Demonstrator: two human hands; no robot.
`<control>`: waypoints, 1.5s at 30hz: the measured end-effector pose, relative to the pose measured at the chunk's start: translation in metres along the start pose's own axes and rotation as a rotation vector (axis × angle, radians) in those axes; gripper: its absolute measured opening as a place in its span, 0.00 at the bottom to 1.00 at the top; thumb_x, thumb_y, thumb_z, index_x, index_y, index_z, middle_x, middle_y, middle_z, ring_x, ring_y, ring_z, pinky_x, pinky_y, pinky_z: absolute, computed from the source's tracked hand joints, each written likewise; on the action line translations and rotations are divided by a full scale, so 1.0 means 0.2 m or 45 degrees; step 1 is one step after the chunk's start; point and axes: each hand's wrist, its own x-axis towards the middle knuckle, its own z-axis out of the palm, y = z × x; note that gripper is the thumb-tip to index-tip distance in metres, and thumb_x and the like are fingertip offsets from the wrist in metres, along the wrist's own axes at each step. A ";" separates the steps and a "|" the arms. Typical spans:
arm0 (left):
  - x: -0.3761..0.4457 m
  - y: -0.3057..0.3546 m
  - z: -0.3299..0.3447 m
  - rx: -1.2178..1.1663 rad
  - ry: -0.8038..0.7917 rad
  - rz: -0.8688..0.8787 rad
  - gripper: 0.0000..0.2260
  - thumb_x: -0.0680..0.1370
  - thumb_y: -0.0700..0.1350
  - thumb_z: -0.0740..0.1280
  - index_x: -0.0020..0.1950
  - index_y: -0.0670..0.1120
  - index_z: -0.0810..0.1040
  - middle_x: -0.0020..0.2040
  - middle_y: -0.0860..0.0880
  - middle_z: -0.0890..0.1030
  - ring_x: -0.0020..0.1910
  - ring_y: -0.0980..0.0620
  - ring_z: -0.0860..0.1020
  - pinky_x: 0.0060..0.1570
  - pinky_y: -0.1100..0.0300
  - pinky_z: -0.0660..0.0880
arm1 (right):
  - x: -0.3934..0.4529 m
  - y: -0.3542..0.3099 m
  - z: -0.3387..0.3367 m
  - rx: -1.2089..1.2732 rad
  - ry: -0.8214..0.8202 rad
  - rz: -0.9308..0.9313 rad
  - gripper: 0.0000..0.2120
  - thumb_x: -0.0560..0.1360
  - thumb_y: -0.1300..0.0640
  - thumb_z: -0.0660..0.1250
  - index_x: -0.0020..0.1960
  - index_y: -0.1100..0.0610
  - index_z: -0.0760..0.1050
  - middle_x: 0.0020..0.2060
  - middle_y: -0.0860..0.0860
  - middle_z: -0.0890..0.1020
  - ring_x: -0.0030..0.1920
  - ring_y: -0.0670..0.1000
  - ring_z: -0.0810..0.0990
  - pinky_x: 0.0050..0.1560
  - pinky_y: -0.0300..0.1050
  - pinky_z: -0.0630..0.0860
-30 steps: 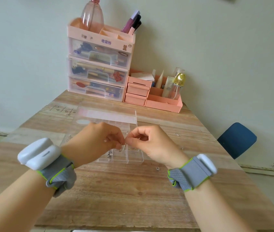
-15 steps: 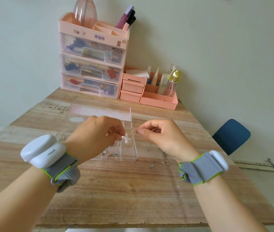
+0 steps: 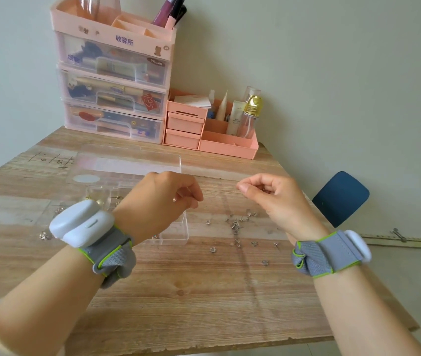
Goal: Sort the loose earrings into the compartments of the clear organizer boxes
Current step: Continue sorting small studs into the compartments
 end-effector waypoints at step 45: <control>0.17 0.10 0.08 -0.164 -0.132 0.005 0.05 0.73 0.42 0.68 0.39 0.52 0.79 0.37 0.56 0.83 0.39 0.61 0.79 0.43 0.68 0.75 | 0.06 0.22 0.01 0.108 0.121 -0.040 0.04 0.72 0.58 0.70 0.39 0.52 0.80 0.34 0.47 0.80 0.35 0.44 0.74 0.39 0.36 0.72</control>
